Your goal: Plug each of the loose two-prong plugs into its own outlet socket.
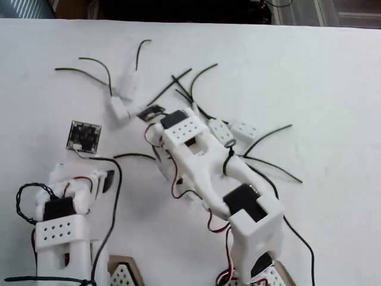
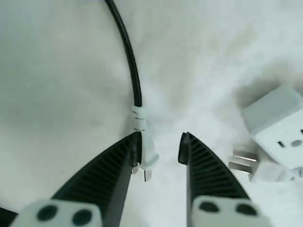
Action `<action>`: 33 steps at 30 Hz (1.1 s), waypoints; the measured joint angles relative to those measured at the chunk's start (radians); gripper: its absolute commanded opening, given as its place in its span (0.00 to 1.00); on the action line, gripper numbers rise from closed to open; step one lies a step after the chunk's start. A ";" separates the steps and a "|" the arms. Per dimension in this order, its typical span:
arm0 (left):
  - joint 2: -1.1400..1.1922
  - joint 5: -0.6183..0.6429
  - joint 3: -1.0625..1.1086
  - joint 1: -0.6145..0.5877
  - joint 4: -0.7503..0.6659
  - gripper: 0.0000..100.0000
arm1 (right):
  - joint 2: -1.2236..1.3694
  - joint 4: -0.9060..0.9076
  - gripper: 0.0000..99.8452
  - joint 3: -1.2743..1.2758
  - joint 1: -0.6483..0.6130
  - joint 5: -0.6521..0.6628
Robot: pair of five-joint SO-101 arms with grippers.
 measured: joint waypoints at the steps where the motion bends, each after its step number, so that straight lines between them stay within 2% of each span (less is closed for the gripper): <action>1: 0.000 0.000 0.000 0.000 0.000 0.29 | 0.000 0.000 0.13 0.002 0.000 0.000; 13: 0.000 0.000 0.000 0.000 0.000 0.29 | 0.087 0.008 0.13 0.006 0.000 -0.002; 17: 0.000 0.000 0.000 0.000 0.000 0.29 | 0.129 0.034 0.09 -0.035 -0.002 -0.002; 22: 0.000 0.000 0.009 0.000 0.000 0.29 | 0.149 0.086 0.15 -0.083 -0.020 -0.009; 27: -0.002 0.000 0.011 0.000 -0.006 0.29 | 0.163 0.112 0.15 -0.072 -0.037 -0.037; 33: -0.002 0.000 0.011 0.000 -0.006 0.29 | 0.163 0.114 0.02 -0.072 -0.029 -0.048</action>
